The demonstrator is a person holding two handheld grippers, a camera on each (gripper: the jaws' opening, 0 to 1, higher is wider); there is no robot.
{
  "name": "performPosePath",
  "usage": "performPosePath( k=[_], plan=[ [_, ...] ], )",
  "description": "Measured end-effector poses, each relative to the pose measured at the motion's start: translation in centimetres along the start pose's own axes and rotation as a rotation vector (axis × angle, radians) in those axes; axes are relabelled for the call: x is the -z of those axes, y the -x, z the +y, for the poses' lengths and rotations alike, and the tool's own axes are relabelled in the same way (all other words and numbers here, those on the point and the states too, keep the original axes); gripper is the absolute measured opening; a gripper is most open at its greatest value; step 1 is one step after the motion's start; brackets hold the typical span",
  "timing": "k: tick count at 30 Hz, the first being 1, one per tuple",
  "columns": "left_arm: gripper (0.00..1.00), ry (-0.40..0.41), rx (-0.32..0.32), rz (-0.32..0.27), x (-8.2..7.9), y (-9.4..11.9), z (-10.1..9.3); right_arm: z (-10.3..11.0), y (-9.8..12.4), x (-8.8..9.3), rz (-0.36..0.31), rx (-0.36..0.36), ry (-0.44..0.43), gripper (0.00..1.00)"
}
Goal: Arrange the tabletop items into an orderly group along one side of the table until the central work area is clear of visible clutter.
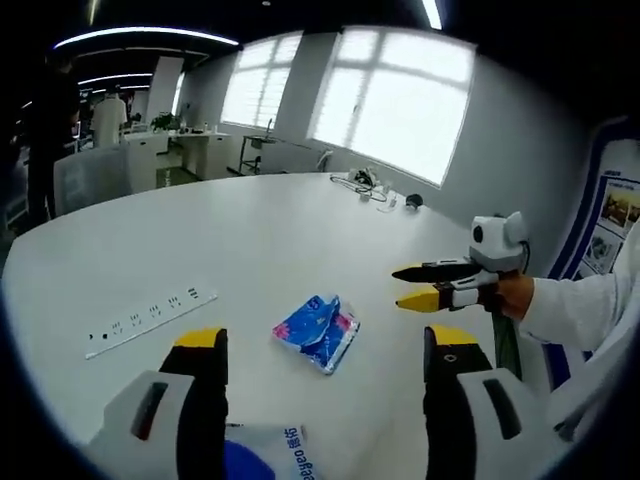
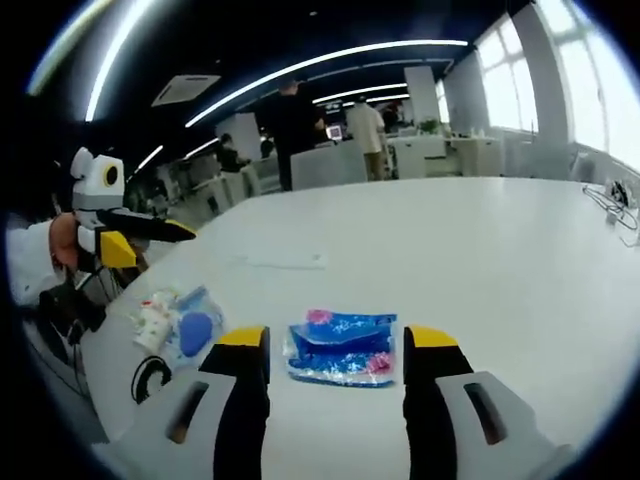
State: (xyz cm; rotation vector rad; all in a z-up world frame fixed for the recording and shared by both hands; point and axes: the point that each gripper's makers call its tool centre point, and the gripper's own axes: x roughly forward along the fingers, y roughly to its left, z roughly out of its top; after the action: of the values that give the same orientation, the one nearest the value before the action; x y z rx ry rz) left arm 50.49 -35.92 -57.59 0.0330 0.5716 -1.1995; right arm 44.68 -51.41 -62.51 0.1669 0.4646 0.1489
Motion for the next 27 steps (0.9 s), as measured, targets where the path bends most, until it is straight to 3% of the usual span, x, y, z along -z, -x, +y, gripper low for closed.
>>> performPosePath(
  k=[11,27],
  plan=[
    [0.85,-0.019,-0.028,-0.025,-0.2,3.1,-0.2,2.1,1.1,-0.6,-0.011,-0.019,0.007,0.56],
    [0.87,-0.02,-0.087,-0.055,1.1,9.9,-0.4,7.8,2.3,0.1,-0.004,-0.079,0.016,0.57]
  ],
)
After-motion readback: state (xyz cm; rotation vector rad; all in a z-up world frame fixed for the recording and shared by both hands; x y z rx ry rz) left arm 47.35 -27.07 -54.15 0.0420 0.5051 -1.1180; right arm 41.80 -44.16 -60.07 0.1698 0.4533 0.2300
